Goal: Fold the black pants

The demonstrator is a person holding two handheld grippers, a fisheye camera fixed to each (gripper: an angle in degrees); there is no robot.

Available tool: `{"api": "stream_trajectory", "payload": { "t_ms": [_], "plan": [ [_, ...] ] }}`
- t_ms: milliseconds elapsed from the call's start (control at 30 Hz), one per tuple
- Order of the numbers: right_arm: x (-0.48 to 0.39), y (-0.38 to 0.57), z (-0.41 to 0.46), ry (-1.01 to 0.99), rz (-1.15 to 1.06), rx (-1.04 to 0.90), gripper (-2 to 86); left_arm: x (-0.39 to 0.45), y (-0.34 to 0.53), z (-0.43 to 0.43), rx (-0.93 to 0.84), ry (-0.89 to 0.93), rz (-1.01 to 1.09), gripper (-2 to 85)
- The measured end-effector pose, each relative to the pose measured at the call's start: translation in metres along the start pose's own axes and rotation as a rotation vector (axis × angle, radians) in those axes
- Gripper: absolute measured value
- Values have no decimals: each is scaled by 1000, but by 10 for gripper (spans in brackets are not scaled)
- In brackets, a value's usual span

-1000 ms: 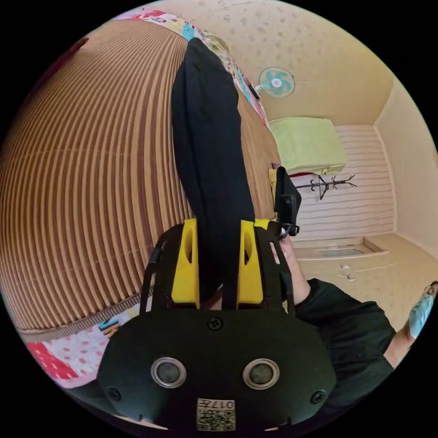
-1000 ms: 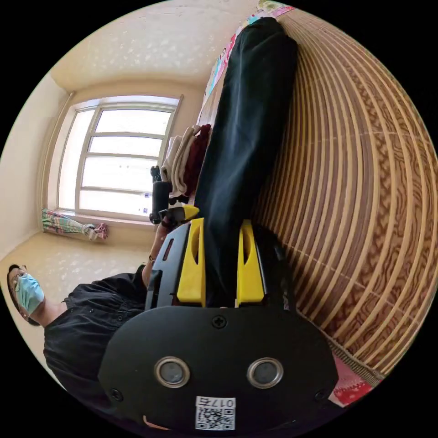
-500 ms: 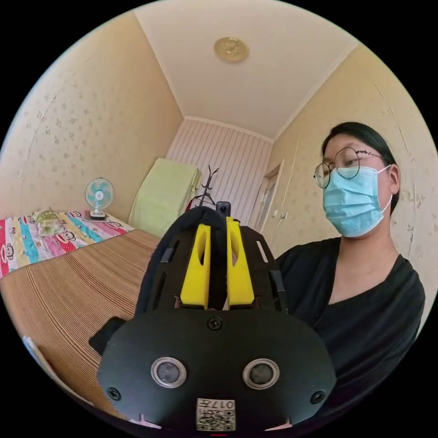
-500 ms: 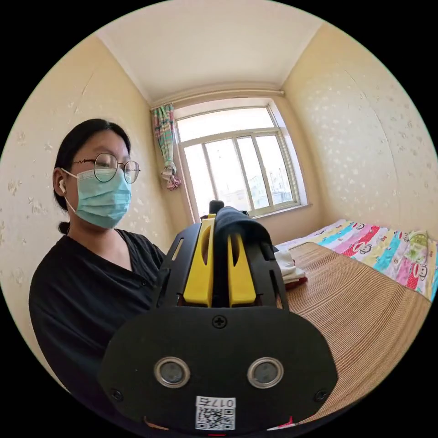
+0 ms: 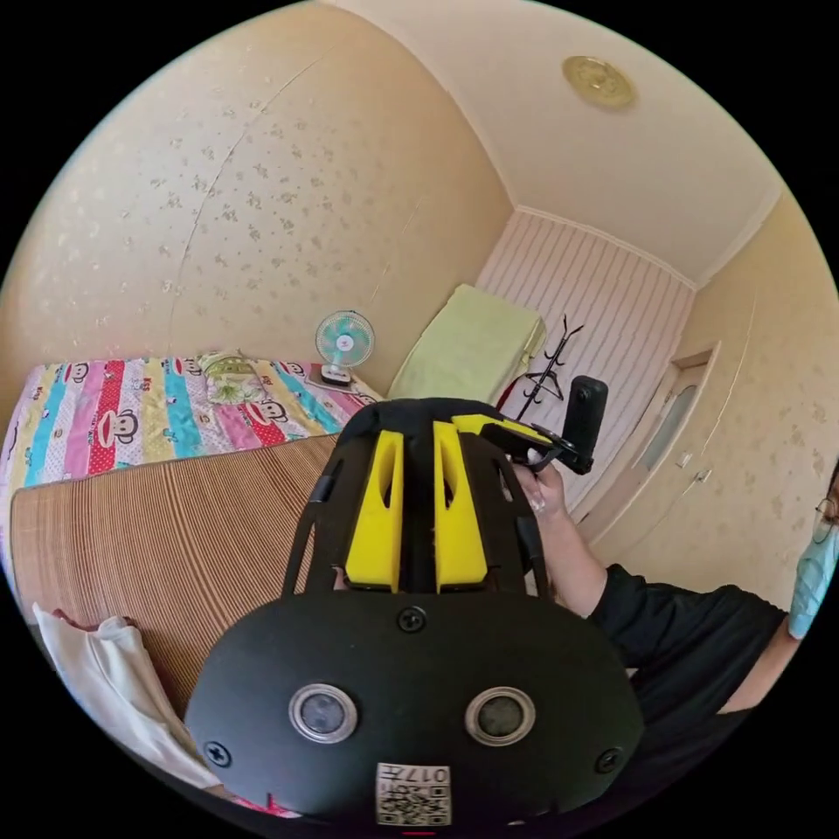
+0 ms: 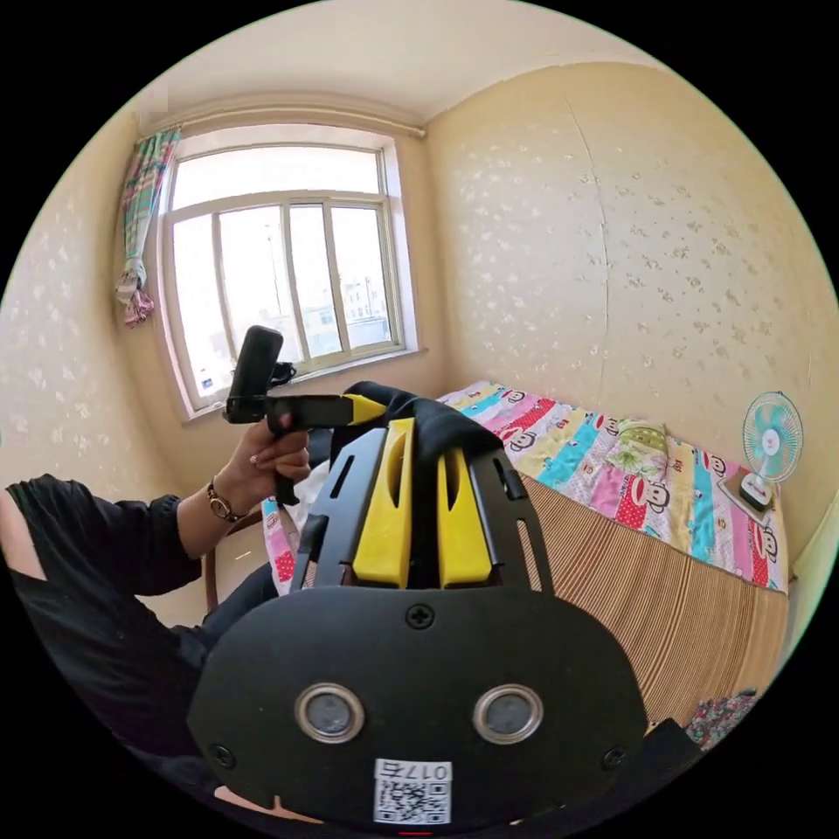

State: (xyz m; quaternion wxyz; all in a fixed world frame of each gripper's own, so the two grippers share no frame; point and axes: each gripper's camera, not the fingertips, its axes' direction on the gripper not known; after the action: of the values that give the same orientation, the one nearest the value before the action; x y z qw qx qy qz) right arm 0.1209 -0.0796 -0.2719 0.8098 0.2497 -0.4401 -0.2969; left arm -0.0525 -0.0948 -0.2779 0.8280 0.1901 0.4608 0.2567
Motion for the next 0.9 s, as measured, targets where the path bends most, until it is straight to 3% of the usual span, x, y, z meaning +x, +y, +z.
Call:
{"api": "stream_trajectory", "payload": {
  "t_ms": [133,300,400,533,700,867,900],
  "plan": [
    [1,121,40,-122,82,-65,3,-4,93,39,-115,6,25,61],
    [-34,314,78,-346,363,-359,20,21,303,99,-491,121,-195,73],
    [-62,386,61,-370,550,-442,42,40,368,88,-533,85,-322,95],
    [-39,390,29,-255,710,-397,108,21,367,72,-500,83,-466,113],
    [33,340,47,-204,765,-237,207,-48,314,73,-226,33,-584,177],
    [66,320,140,-285,810,-407,235,-78,301,159,-452,166,-610,219],
    [61,318,142,-255,804,-397,231,-72,303,161,-423,162,-616,214]
  ]
}}
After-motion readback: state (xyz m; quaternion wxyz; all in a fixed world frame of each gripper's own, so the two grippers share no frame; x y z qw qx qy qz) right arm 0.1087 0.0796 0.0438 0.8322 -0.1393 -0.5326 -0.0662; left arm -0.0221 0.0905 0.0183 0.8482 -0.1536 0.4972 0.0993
